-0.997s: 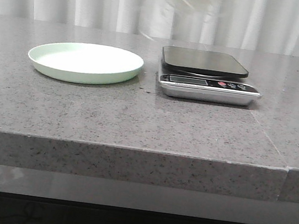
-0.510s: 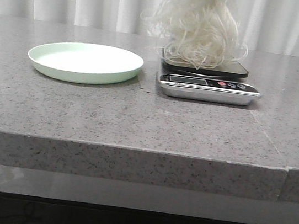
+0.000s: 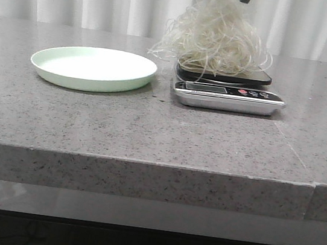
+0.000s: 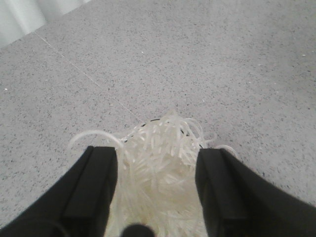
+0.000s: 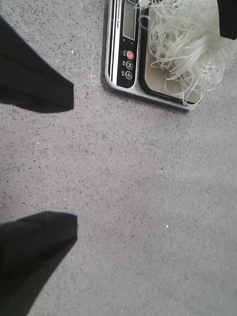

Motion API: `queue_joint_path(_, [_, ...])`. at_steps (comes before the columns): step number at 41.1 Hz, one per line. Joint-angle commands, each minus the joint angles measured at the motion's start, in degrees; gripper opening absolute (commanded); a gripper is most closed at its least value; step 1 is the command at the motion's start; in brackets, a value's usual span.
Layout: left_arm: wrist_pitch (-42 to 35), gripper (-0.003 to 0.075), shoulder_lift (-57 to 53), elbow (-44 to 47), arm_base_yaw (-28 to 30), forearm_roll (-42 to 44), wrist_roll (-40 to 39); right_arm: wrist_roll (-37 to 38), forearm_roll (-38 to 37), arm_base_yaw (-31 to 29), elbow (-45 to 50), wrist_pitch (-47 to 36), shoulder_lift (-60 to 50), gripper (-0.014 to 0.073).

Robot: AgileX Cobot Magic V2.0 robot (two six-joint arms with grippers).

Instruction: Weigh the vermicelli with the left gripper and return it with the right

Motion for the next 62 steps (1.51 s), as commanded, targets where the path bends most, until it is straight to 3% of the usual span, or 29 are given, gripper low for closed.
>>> queue_joint_path(1, [-1.3, 0.0431, -7.1, -2.1, -0.4, 0.4, -0.6, 0.0, -0.1, 0.0, -1.9, -3.4, 0.6, 0.0537])
queue_joint_path(10, [5.4, 0.0431, -16.3, -2.1, -0.4, 2.5, -0.6, 0.0, -0.1, 0.0, -1.9, -3.4, 0.6, 0.0537])
queue_joint_path(19, [19.2, 0.0431, -26.3, -2.0, -0.4, 2.5, -2.4, 0.0, -0.1, 0.0, -1.9, -3.4, 0.6, 0.0537])
queue_joint_path(25, [21.9, 0.0431, -32.9, 3.0, -0.4, 2.5, -3.8, 0.0, -0.1, 0.0, -1.9, -3.4, 0.6, 0.0537])
queue_joint_path(40, [13.6, 0.0431, -53.4, 30.4, -0.4, 14.2, -14.5, 0.0, -0.1, 0.0, -1.9, -3.4, 0.6, 0.0537])
queue_joint_path(53, [4.4, 0.0431, -73.5, 53.2, -0.4, 14.3, -17.2, 0.0, -0.1, 0.0, -1.9, -3.4, 0.6, 0.0537])
queue_joint_path(62, [3.9, 0.0431, -83.8, 63.1, -0.4, 14.3, -17.2, 0.0, 0.1, 0.0, -1.9, -3.4, 0.6, 0.0537])
